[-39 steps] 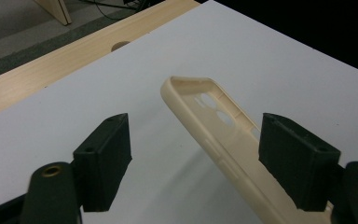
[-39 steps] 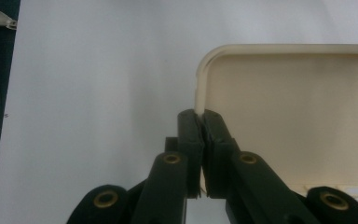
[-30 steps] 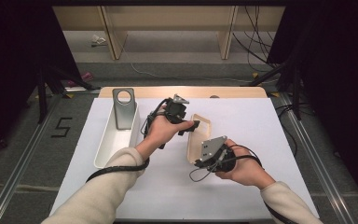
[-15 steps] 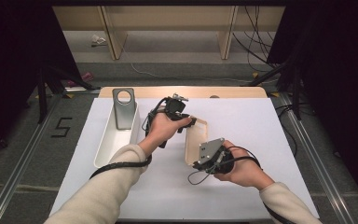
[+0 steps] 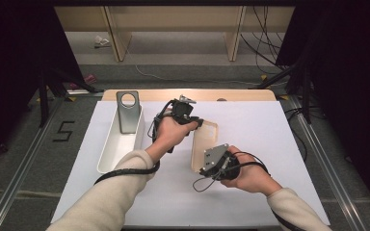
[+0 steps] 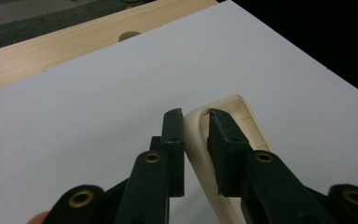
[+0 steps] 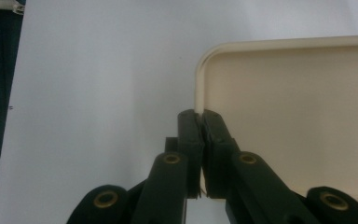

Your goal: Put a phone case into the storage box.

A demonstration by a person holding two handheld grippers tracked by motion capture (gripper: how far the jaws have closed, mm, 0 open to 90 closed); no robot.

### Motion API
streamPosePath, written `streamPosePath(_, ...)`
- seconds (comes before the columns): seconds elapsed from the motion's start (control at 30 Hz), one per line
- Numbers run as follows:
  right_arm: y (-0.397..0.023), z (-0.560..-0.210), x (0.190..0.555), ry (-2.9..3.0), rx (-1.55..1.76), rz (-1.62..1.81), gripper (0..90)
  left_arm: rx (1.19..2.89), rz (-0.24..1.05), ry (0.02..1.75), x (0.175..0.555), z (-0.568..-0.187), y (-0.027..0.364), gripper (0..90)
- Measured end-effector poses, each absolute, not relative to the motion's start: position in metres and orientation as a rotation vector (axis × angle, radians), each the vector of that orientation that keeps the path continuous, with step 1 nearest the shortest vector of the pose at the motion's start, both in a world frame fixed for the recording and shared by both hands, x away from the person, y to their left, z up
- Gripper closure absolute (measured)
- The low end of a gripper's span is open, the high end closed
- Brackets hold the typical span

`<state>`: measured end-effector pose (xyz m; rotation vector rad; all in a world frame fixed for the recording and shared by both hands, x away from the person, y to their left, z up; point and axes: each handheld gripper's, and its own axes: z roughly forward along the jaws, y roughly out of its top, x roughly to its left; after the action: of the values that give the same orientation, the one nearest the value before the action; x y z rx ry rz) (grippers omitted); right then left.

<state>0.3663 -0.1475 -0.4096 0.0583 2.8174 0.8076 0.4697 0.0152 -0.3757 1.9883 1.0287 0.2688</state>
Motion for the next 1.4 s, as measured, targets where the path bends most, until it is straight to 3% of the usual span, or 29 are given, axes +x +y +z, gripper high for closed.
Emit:
streamPosePath(0.33,-0.146,-0.413,0.368,2.8,0.077,0.757,87.7,1.973,0.362,0.939,0.459,-0.368,0.007,77.5)
streamPosePath(0.8,-0.148,-0.415,0.371,2.779,0.112,0.763,85.1,1.928,0.375,0.877,0.455,-0.363,0.005,78.5)
streamPosePath(0.93,-0.151,-0.414,0.373,2.74,0.157,0.794,72.0,1.937,0.462,0.819,0.453,-0.363,0.008,80.2)
streamPosePath(1.2,-0.164,-0.408,0.379,2.652,0.313,0.878,60.0,1.875,0.47,0.796,0.453,-0.362,0.022,80.2)
streamPosePath(1.23,-0.17,-0.406,0.381,2.606,0.372,0.899,54.7,1.856,0.472,0.786,0.452,-0.359,0.026,80.2)
streamPosePath(1.3,-0.173,-0.406,0.382,2.59,0.4,0.912,53.9,1.851,0.478,0.773,0.452,-0.358,0.029,80.2)
streamPosePath(1.4,-0.184,-0.405,0.386,2.539,0.502,0.94,45.5,1.832,0.486,0.751,0.451,-0.355,0.038,80.2)
